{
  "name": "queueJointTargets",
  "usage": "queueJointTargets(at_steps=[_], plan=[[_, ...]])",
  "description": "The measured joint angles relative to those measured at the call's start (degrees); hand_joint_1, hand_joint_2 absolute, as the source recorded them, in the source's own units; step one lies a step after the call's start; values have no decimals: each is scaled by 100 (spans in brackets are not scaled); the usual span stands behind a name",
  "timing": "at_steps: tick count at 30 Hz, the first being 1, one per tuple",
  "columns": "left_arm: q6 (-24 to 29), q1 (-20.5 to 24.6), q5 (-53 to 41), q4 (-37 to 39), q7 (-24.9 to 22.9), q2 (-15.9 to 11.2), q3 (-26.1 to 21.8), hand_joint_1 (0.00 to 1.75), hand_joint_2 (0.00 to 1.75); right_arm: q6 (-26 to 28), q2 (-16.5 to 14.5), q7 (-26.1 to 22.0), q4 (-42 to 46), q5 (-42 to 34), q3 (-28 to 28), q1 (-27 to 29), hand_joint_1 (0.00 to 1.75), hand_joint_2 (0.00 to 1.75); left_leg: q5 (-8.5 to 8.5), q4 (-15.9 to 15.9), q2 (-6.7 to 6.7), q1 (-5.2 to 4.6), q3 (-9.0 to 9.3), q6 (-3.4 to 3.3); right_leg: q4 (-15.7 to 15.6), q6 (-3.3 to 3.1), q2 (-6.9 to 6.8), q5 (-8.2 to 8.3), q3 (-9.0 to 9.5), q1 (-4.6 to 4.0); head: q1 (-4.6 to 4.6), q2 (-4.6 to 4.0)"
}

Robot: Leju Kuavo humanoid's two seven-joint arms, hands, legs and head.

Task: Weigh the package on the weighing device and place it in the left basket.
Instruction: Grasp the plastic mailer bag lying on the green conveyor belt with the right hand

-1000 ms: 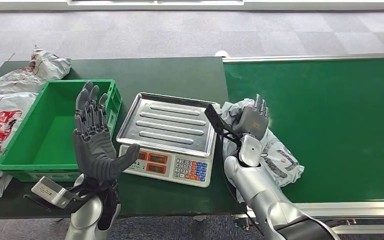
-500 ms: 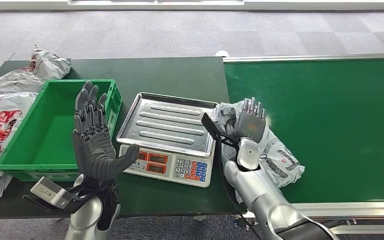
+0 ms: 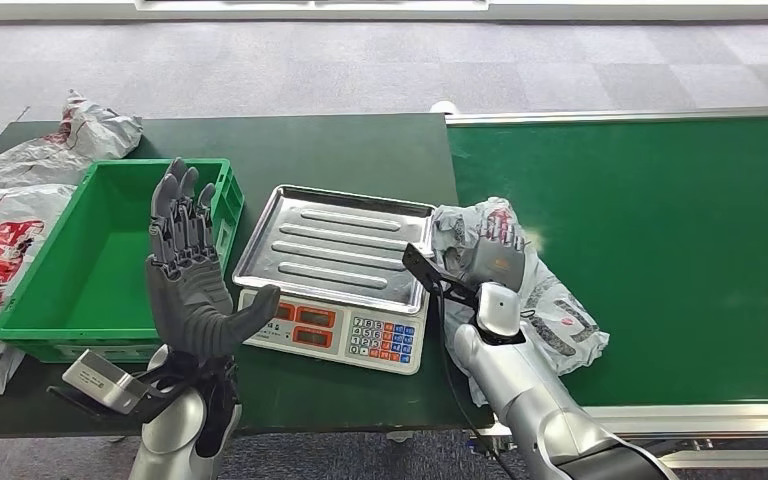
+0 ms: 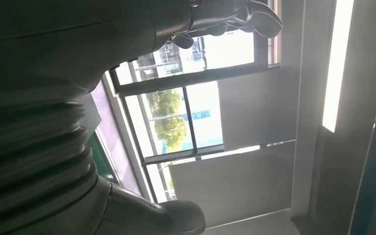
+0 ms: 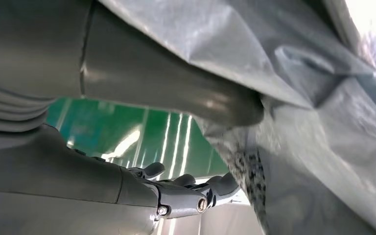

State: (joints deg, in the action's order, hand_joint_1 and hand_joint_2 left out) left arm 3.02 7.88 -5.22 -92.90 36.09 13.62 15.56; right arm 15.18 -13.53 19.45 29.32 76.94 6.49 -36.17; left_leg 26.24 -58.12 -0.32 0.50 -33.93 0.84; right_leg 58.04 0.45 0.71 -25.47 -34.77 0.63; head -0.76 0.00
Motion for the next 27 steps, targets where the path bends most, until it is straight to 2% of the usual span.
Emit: queueJointTargets(at_steps=[5,13,15,17,19,27], plan=[[-19,90,0,71,0,0,0,0,175,-910,-14,-378,-191,-39,-36,-27,0,0,0,0,-1,0,0,0,0,0,0,0,0,0,1,0],[-24,225,5,247,14,0,0,0,175,-1182,-35,-512,-417,1,-37,-122,0,0,0,0,1,0,6,0,0,0,2,0,4,0,1,0],[-21,229,9,264,23,0,0,0,175,-1178,-53,-544,-441,17,-37,-138,0,87,0,0,3,0,7,0,0,0,3,0,5,0,1,0],[-11,231,19,267,28,-1,0,0,175,-1209,-59,-611,-465,25,-37,-164,87,175,0,0,8,1,9,0,0,-1,8,1,5,-1,1,0],[3,236,30,270,28,-2,0,0,175,-1263,-60,-683,-494,30,-37,-188,175,175,0,0,16,1,12,0,0,-2,16,2,5,-1,1,0],[24,254,63,304,60,-5,0,0,175,-1211,-99,-796,-549,57,-34,-221,175,175,-1,1,16,3,13,2,0,-3,15,3,5,-3,0,0]])
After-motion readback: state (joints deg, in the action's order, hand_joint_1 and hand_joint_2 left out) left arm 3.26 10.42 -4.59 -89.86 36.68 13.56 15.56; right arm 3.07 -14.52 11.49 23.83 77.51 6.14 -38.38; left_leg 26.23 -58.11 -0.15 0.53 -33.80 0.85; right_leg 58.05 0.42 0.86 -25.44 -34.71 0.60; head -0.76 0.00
